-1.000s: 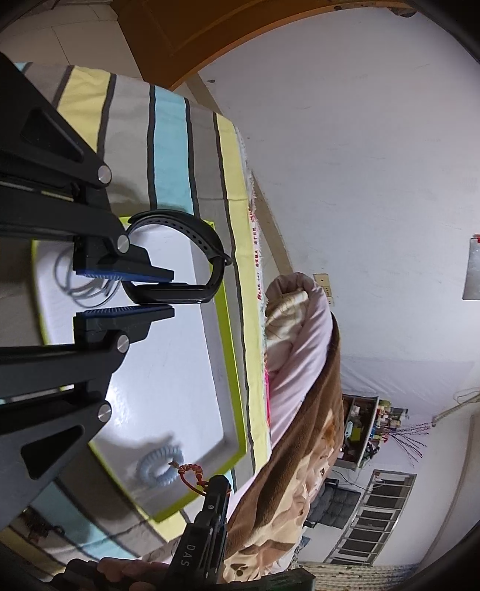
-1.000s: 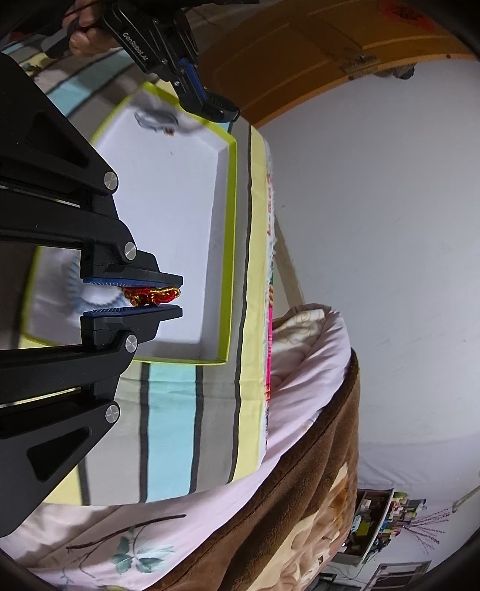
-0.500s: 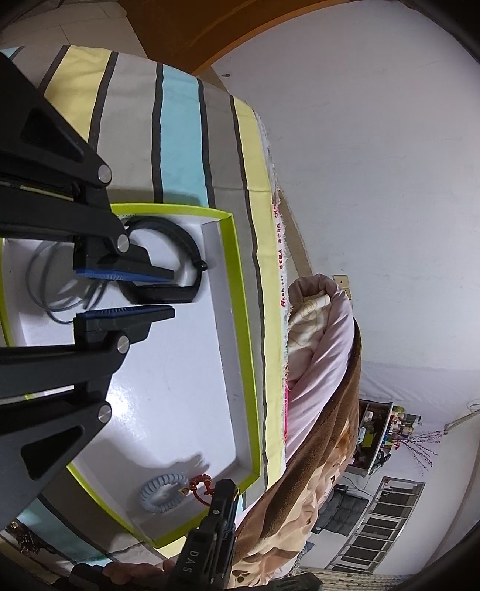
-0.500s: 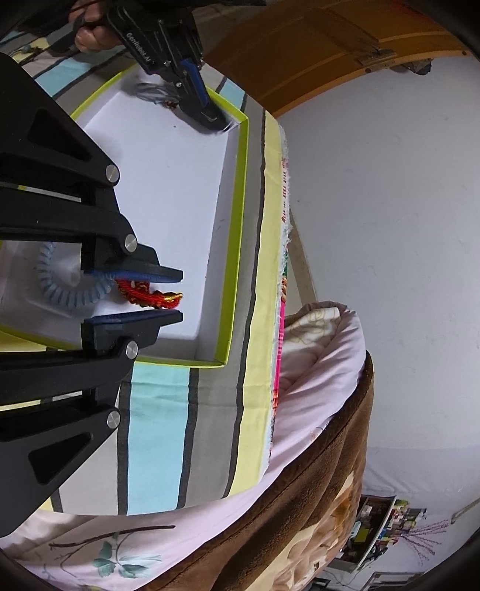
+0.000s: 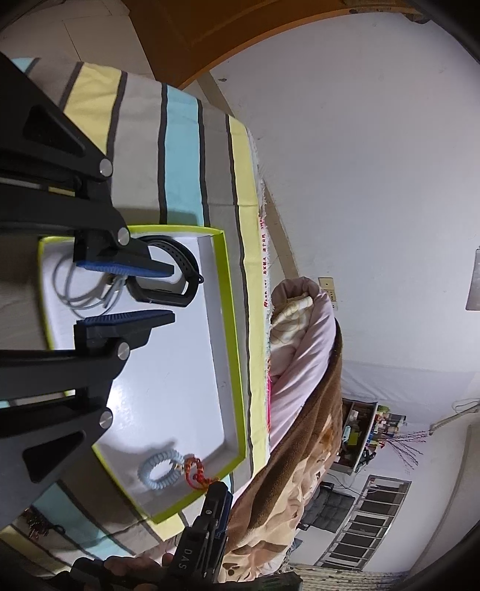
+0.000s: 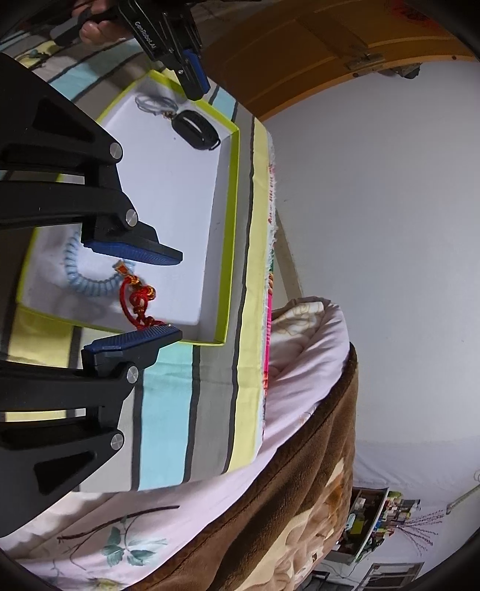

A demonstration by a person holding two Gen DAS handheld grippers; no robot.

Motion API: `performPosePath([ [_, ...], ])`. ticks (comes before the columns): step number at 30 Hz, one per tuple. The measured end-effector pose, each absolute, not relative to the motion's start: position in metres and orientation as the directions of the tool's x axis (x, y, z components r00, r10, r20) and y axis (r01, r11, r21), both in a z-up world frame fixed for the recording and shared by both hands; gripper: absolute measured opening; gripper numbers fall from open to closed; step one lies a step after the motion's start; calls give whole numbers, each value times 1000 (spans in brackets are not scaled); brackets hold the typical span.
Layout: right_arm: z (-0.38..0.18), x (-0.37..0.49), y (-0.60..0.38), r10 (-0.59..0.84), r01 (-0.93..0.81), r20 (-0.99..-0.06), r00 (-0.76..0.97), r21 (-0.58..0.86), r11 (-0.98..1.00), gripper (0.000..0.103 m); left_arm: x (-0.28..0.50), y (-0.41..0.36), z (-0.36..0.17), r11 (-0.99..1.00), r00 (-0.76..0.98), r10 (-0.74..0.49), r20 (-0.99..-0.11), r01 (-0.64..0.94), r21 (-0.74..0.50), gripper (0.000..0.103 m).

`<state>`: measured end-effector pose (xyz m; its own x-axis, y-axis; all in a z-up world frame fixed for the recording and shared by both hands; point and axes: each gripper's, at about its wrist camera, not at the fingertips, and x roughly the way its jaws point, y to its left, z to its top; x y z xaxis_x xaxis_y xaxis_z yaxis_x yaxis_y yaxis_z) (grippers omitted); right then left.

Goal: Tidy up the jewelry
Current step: 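Carry the black band and red tassel into the green box and release both, then move both tools back over the remaining jewelry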

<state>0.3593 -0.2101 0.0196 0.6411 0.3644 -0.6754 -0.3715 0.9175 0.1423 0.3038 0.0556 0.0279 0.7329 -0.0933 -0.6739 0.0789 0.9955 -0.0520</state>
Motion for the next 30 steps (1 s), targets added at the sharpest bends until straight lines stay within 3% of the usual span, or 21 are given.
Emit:
performPosePath([
  [30, 39, 164, -232, 438, -418, -589, 679, 179, 890, 35, 139, 43, 43, 992, 791, -124, -599, 77, -104, 19],
])
